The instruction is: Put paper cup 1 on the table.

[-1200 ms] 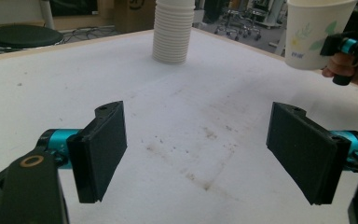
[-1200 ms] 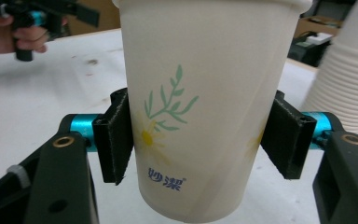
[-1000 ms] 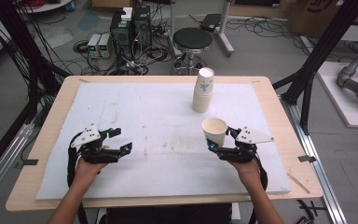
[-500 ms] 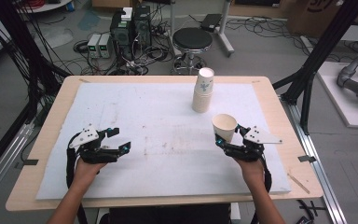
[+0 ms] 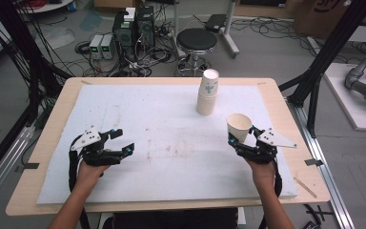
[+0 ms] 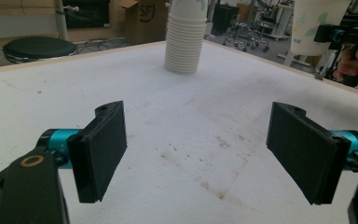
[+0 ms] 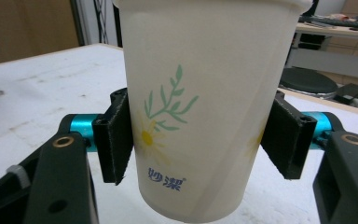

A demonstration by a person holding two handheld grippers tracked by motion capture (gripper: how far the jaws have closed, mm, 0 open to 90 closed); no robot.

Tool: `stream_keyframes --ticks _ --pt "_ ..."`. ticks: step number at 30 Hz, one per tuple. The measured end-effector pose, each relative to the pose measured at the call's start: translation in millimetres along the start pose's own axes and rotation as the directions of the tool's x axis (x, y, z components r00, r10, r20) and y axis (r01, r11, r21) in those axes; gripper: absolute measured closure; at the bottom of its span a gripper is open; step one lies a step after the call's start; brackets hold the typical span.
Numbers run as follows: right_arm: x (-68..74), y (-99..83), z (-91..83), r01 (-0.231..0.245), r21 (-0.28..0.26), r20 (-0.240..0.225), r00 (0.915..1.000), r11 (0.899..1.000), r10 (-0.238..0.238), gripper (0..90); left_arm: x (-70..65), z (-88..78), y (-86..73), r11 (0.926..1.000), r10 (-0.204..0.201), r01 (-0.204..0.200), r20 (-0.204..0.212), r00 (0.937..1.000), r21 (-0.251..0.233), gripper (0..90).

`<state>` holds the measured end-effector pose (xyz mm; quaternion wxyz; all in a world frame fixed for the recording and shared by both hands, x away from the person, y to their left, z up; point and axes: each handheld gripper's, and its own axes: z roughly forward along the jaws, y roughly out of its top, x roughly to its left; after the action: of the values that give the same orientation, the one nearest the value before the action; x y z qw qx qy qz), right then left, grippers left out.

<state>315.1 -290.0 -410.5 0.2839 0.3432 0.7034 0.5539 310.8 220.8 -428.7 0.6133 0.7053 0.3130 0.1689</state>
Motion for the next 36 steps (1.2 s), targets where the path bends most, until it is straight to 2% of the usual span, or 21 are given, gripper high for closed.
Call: stream_keyframes --ticks 7,9,12,16,18,21,23,28,32,34,36 --pt "-14.5 2.1 6.2 -0.003 0.017 0.066 0.9978 1.000 0.002 33.9 -1.7 -2.3 1.0 0.9999 -0.008 0.008 0.001 1.0000 -0.008 20.1" --pt "-20.6 1.2 10.4 -0.030 0.026 0.099 0.9947 0.999 0.027 33.9 -2.7 -2.1 1.1 0.9999 -0.006 0.006 0.000 1.0000 -0.010 20.1" --pt "-30.0 -1.9 17.1 -0.065 0.042 0.170 0.9837 0.997 0.057 33.9 -3.3 -1.3 1.1 0.9999 -0.010 0.010 0.004 0.9999 -0.009 20.1" --pt "-41.9 -7.3 25.9 -0.126 0.064 0.229 0.9673 0.990 0.108 33.9 -3.2 0.1 0.0 0.9999 -0.011 0.011 0.011 0.9999 0.002 20.1" --pt "-47.4 -10.2 31.9 -0.134 0.085 0.253 0.9614 0.987 0.108 33.9 -3.4 0.7 -0.3 0.9999 -0.012 0.012 0.012 0.9999 0.003 20.1" --pt "-52.0 -13.2 39.8 -0.167 0.121 0.268 0.9548 0.979 0.130 33.8 -3.4 0.8 -0.5 0.9999 -0.013 0.013 0.013 0.9998 0.004 20.1" --pt "-53.4 -15.7 44.8 -0.164 0.149 0.288 0.9505 0.975 0.116 33.8 -3.6 0.7 -0.7 0.9999 -0.013 0.013 0.011 0.9998 0.004 20.1" --pt "-57.9 -22.8 51.7 -0.201 0.205 0.322 0.9381 0.958 0.129 33.8 -3.8 0.9 -1.5 0.9999 -0.013 0.013 0.011 0.9998 0.011 20.1" --pt "-59.7 -26.1 54.3 -0.204 0.244 0.331 0.9365 0.948 0.116 33.8 -3.6 0.8 -1.8 0.9998 -0.012 0.012 0.012 0.9999 0.015 20.1" --pt "-59.7 -27.5 55.5 -0.202 0.270 0.327 0.9390 0.941 0.108 33.8 -3.6 0.9 -1.9 0.9998 -0.013 0.013 0.012 0.9998 0.016 20.1" --pt "-59.0 -27.1 55.4 -0.195 0.281 0.326 0.9404 0.940 0.097 33.8 -3.9 1.2 -2.2 0.9997 -0.016 0.016 0.010 0.9998 0.017 20.1"
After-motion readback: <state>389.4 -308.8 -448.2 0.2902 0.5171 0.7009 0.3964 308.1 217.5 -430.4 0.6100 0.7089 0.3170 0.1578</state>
